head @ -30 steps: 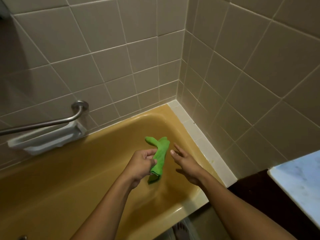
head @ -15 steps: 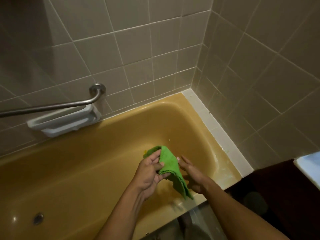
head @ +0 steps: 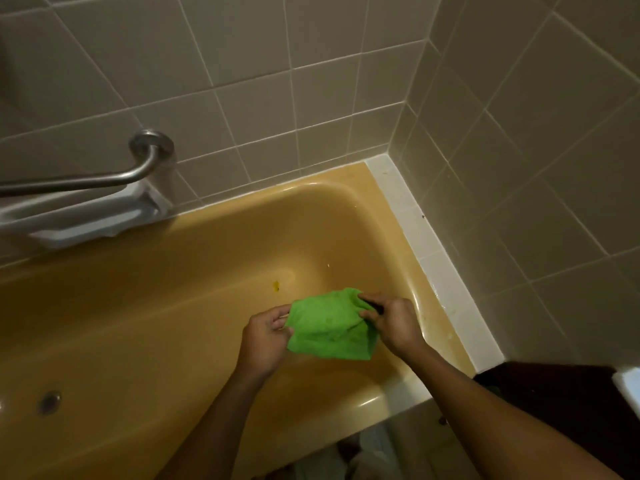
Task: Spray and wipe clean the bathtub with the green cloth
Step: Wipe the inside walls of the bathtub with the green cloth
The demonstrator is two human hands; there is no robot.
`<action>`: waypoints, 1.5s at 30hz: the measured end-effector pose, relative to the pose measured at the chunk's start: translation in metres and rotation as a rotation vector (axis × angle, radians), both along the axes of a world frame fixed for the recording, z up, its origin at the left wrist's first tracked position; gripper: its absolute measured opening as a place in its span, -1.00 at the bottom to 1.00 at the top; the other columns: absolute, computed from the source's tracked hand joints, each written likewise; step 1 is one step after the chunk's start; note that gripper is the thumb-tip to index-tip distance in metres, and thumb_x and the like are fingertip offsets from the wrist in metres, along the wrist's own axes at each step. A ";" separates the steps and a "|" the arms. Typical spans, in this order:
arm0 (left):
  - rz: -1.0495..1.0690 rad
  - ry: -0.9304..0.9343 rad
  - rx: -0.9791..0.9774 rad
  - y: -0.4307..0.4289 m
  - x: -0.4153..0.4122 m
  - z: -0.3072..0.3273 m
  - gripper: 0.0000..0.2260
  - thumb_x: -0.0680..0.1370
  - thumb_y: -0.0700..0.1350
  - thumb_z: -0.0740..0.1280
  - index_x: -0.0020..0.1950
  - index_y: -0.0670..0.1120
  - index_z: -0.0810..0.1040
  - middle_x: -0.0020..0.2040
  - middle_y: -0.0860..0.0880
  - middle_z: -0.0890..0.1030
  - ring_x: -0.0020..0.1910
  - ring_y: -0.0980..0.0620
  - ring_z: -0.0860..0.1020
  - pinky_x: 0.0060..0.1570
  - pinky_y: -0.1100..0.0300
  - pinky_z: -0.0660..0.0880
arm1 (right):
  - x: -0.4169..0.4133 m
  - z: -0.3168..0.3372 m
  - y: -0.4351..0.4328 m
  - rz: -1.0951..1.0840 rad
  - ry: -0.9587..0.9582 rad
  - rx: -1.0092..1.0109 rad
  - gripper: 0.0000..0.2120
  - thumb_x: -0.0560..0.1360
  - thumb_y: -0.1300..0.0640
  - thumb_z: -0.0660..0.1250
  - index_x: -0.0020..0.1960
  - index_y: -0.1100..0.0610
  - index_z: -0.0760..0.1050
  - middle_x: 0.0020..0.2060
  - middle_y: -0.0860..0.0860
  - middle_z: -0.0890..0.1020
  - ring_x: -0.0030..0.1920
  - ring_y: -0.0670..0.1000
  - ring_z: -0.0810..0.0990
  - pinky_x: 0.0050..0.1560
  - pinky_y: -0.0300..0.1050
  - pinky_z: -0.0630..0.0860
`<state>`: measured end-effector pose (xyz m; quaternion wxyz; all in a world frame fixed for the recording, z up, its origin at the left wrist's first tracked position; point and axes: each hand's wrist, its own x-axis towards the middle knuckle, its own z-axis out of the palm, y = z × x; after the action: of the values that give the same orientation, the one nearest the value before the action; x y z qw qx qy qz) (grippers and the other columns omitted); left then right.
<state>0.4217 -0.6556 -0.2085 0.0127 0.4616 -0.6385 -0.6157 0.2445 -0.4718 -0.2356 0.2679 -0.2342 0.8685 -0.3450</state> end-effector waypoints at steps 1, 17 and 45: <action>0.020 -0.015 -0.008 0.001 -0.002 -0.009 -0.57 0.54 -0.48 0.33 0.21 -0.02 0.68 0.05 -0.06 0.75 0.02 0.00 0.72 -0.06 0.16 0.67 | -0.008 -0.006 0.001 0.058 0.038 0.002 -0.62 0.44 0.23 0.56 0.25 0.13 0.67 0.15 0.05 0.72 0.14 0.01 0.68 0.29 -0.10 0.53; 0.040 -0.014 0.362 0.045 -0.047 -0.236 -0.46 0.52 -0.51 0.36 0.45 -0.13 0.47 0.10 -0.28 0.62 -0.04 -0.21 0.66 -0.32 0.03 0.67 | -0.107 -0.099 -0.032 0.645 0.388 0.433 -0.67 0.55 0.29 0.33 0.24 0.04 0.66 0.10 0.05 0.68 0.08 0.11 0.66 0.11 -0.02 0.58; -0.992 -0.168 -0.034 0.057 -0.016 -0.359 -0.46 0.59 0.04 0.46 0.55 0.12 0.41 0.21 -0.12 0.49 0.19 -0.05 0.53 0.23 0.17 0.41 | -0.042 -0.254 -0.001 1.208 0.864 1.073 -0.37 0.67 -0.21 -0.12 0.67 -0.03 -0.15 0.64 0.20 -0.12 0.59 0.39 -0.25 0.46 0.48 -0.27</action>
<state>0.4054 -0.5988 -0.5672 -0.3254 0.1500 -0.7898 -0.4978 0.2025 -0.4731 -0.4891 0.1274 -0.6015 0.6669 0.4209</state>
